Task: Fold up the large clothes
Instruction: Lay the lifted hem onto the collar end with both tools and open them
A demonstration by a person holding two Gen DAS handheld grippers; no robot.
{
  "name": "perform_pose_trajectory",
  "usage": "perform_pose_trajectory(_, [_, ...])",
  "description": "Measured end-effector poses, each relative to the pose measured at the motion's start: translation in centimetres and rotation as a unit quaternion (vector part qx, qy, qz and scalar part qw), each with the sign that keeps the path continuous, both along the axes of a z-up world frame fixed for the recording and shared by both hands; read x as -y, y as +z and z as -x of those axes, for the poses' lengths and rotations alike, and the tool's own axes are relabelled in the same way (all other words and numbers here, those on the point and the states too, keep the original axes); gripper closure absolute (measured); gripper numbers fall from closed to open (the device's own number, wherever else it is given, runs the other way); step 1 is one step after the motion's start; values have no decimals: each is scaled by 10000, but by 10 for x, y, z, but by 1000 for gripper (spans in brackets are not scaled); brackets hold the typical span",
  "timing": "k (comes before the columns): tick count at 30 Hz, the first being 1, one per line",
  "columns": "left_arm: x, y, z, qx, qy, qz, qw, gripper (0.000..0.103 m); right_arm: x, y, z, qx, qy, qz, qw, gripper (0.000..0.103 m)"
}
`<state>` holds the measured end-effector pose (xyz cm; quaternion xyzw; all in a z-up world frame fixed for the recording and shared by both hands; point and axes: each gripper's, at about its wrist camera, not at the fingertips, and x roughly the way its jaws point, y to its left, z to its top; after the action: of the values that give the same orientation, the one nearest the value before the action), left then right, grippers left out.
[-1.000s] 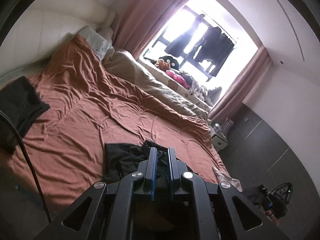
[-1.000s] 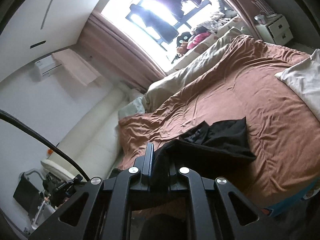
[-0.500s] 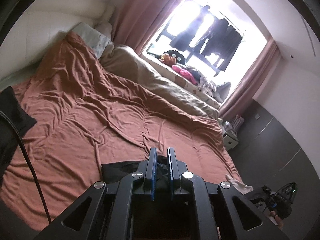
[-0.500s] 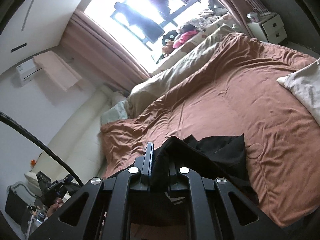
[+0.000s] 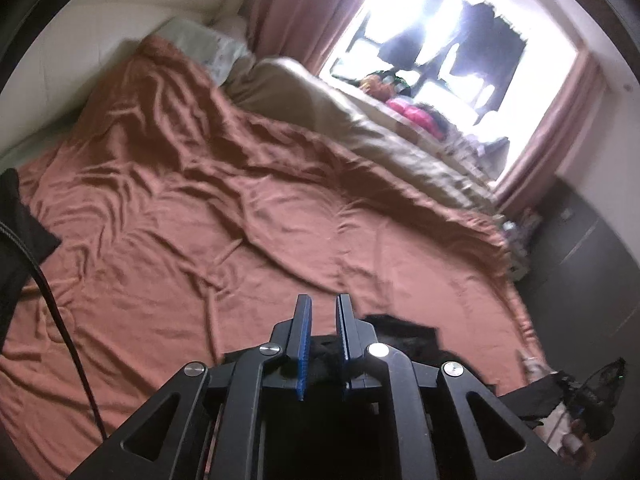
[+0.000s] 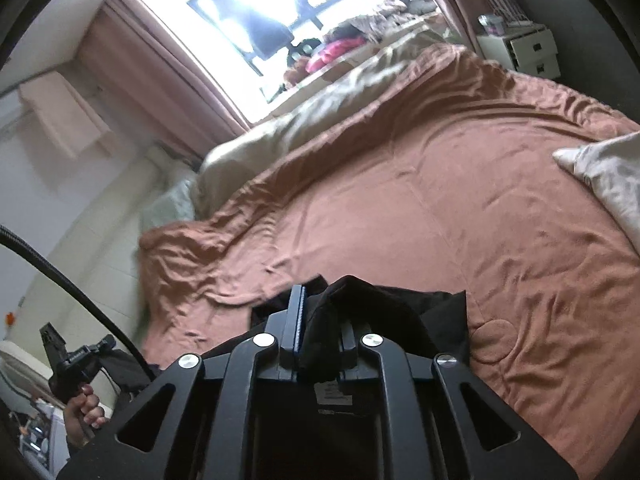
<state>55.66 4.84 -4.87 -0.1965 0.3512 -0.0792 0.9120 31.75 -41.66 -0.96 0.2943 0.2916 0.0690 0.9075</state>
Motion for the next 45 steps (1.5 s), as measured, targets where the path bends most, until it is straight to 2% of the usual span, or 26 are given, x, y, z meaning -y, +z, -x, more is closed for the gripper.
perform_pose_trajectory(1, [-2,-7,-4,-75,21,-48,10000,87,-4,-4,-9,-115,-47,18,9999,72])
perform_pose_trajectory(2, [-5,-17,-9,-190,36,-51,9998,82,-6,-9,-14,-179,-86,8,9998,37])
perform_pose_trajectory(3, [-9,-25,-11,-272,78,-16,9996,68,-7,-11,-17,-197,-124,-14,9997,15])
perform_pose_trajectory(4, [-12,-30,-13,-304,118,1,9995,52,-8,-11,-21,-173,-190,-26,9997,15])
perform_pose_trajectory(5, [-16,-38,-14,-335,172,-33,9993,46,-9,-13,-23,-203,-215,0,9996,15])
perform_pose_trajectory(8, [-18,-61,-20,-624,114,-223,9977,46,-6,-19,-28,-419,-189,9,9989,15])
perform_pose_trajectory(17, [2,-139,-48,-1637,-472,-480,9842,46,-18,-32,-68,-1381,-112,852,9867,15])
perform_pose_trajectory(19, [8,-153,-51,-1772,-551,-486,9814,46,-20,-37,-79,-1527,-58,954,9836,22])
perform_pose_trajectory(21, [12,-163,-53,-1877,-612,-542,9788,46,-23,-41,-93,-1695,11,1060,9798,35])
perform_pose_trajectory(22, [14,-169,-54,-1937,-643,-613,9770,46,-23,-45,-101,-1811,32,1104,9773,37])
perform_pose_trajectory(24, [18,-173,-54,-1967,-674,-708,9756,48,-23,-52,-111,-1961,66,1113,9742,51])
perform_pose_trajectory(25, [20,-172,-54,-1926,-704,-749,9759,60,-24,-54,-117,-2014,94,1114,9731,55])
perform_pose_trajectory(26, [20,-171,-53,-1889,-743,-745,9763,85,-24,-54,-119,-2015,98,1140,9728,67])
perform_pose_trajectory(27, [21,-170,-53,-1906,-766,-708,9761,94,-24,-51,-120,-1963,80,1181,9734,79])
perform_pose_trajectory(28, [20,-168,-52,-1902,-732,-678,9767,100,-24,-46,-120,-1898,39,1254,9738,84])
perform_pose_trajectory(29, [18,-165,-51,-1836,-713,-654,9782,101,-23,-41,-120,-1845,1,1300,9742,92])
perform_pose_trajectory(30, [18,-159,-49,-1724,-690,-657,9804,101,-22,-36,-120,-1755,-35,1294,9759,96])
perform_pose_trajectory(34, [8,-143,-45,-1448,-510,-300,9877,101,-20,-17,-114,-1467,-157,1263,9810,99])
perform_pose_trajectory(36, [10,-142,-46,-1429,-469,-335,9881,101,-21,-13,-113,-1409,-251,1257,9817,99])
perform_pose_trajectory(39, [11,-153,-52,-1551,-377,-438,9862,101,-16,-16,-118,-1495,-413,1111,9816,100])
perform_pose_trajectory(42, [6,-172,-57,-1842,-237,-266,9822,101,-8,-23,-123,-1653,-736,1149,9768,100])
perform_pose_trajectory(45, [1,-171,-53,-1816,-98,-254,9830,95,-2,-23,-125,-1737,-817,816,9780,99])
